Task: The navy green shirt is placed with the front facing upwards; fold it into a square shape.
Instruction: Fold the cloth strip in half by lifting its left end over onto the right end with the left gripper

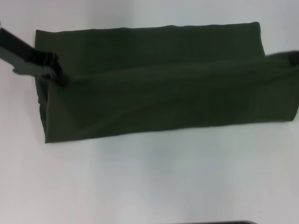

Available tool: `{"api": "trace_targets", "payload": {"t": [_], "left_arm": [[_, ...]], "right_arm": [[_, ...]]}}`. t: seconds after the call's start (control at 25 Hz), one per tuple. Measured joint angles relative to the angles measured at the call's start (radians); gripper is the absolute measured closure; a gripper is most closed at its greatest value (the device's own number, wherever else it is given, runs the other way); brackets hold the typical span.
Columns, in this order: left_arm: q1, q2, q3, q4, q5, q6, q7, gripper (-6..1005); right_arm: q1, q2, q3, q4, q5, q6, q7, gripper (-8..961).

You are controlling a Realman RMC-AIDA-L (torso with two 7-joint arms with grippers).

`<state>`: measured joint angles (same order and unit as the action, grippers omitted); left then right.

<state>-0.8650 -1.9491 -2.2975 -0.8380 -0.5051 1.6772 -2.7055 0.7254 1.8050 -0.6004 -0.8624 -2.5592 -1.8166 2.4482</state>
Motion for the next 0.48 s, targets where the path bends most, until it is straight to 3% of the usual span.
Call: {"api": "trace_targets", "payload": {"t": [0.48], "left_arm": [[-0.062, -0.009, -0.001, 0.039, 0.041, -0.23, -0.109, 992]], "right_arm": [[0.046, -0.001, -0.006, -0.021, -0.004, 0.155, 0.044, 900]]}}
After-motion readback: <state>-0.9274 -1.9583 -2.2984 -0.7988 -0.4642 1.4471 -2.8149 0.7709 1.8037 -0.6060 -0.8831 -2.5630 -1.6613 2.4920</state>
